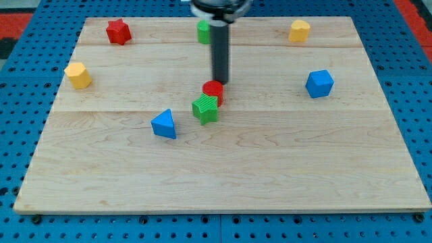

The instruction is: Move the red circle at the bottom left of the board

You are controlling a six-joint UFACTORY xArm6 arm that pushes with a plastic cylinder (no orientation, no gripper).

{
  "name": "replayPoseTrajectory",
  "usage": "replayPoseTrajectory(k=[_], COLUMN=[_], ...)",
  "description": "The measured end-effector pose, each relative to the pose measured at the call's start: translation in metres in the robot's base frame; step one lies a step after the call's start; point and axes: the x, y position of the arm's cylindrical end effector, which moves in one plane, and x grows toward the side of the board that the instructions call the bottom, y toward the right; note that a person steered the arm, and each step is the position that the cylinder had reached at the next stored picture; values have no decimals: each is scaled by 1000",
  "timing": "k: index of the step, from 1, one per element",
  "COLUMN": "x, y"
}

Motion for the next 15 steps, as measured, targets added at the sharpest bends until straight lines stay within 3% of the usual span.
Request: replayPoseTrajectory(k=[2, 3, 4, 5, 6, 7, 8, 9, 10, 11, 12, 13, 15], x=[10, 15, 16, 35, 51, 25, 33, 86, 103, 63, 126, 143, 137], y=[-29, -87, -81, -17, -60, -126, -184, -263, -261, -248, -201, -235, -213])
